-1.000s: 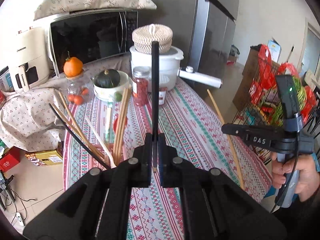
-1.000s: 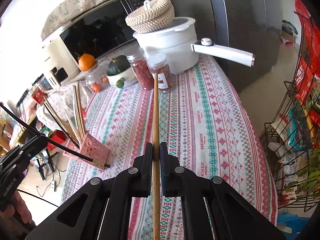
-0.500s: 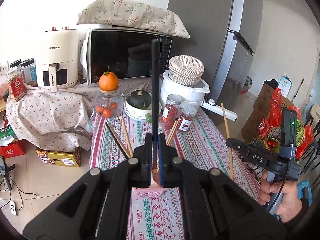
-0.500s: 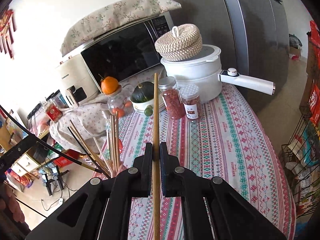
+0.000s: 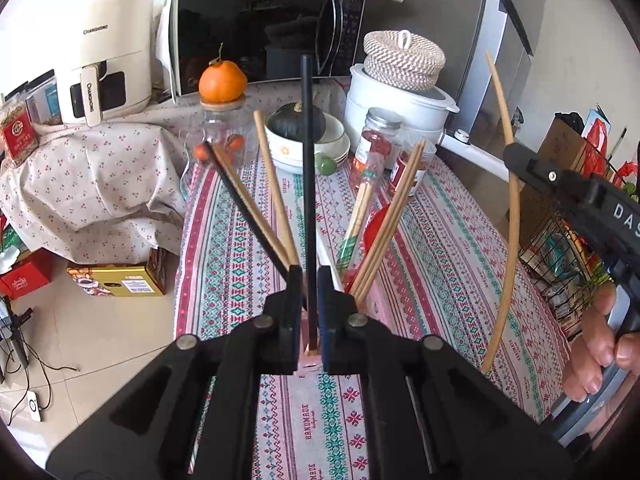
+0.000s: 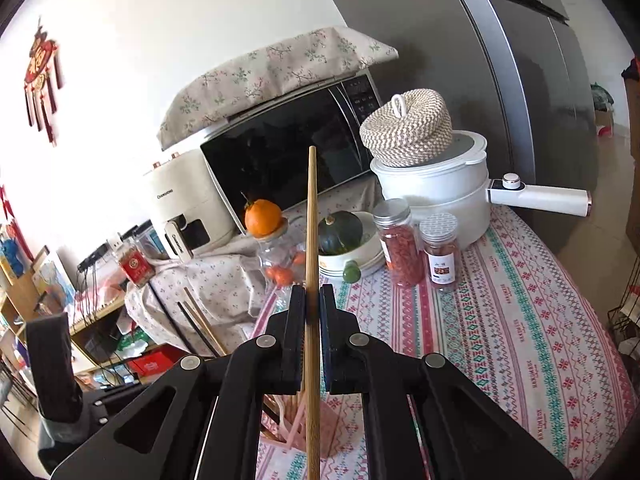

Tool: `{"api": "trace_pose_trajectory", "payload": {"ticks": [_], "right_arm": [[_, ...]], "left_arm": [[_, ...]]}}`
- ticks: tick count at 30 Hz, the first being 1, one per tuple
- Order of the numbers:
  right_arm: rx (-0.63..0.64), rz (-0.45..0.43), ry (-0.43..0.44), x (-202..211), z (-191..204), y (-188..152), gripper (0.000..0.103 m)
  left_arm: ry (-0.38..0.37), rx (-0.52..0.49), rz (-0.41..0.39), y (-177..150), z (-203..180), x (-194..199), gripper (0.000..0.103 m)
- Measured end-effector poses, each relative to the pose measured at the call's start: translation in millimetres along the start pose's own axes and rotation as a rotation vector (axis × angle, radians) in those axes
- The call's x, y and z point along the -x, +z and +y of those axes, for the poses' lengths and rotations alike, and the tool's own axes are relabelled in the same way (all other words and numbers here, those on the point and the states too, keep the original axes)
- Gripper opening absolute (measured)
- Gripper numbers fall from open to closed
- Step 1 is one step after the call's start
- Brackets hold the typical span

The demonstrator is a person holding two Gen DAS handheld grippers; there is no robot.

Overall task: Organize utensils
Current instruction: 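Carry both chopsticks over the pink basket and release them inside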

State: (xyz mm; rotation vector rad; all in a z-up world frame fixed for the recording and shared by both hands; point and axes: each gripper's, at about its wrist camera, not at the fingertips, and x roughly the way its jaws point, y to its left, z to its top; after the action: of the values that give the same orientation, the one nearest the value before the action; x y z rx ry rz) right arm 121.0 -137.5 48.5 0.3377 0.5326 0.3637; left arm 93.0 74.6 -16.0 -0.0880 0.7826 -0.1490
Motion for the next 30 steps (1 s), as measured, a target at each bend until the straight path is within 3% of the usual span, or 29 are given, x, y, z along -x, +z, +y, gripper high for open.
{"api": "trace_pose_trajectory", "payload": {"ticks": [1, 3, 5, 15, 25, 30], "right_arm": [[-0.005, -0.013, 0.003, -3, 4, -1, 0.007], [-0.003, -0.039, -0.003, -9, 14, -2, 0.007], [-0.002, -0.059, -0.015, -16, 22, -4, 0.007], [0.021, -0.134, -0.135, -56, 57, -23, 0.007], [0.097, -0.223, -0.259, -82, 92, -52, 0.007], [0.101, -0.178, -0.229, -81, 92, -65, 0.010]], "left_arm": [[-0.006, 0.012, 0.001, 0, 1, 2, 0.019], [-0.010, 0.037, -0.013, 0, 5, 10, 0.048], [0.002, 0.056, -0.032, -1, 9, 19, 0.060], [0.060, 0.088, 0.047, -21, 48, 24, 0.061], [0.088, 0.111, 0.074, -32, 78, 24, 0.062], [0.106, 0.103, 0.081, -36, 79, 19, 0.075]]}}
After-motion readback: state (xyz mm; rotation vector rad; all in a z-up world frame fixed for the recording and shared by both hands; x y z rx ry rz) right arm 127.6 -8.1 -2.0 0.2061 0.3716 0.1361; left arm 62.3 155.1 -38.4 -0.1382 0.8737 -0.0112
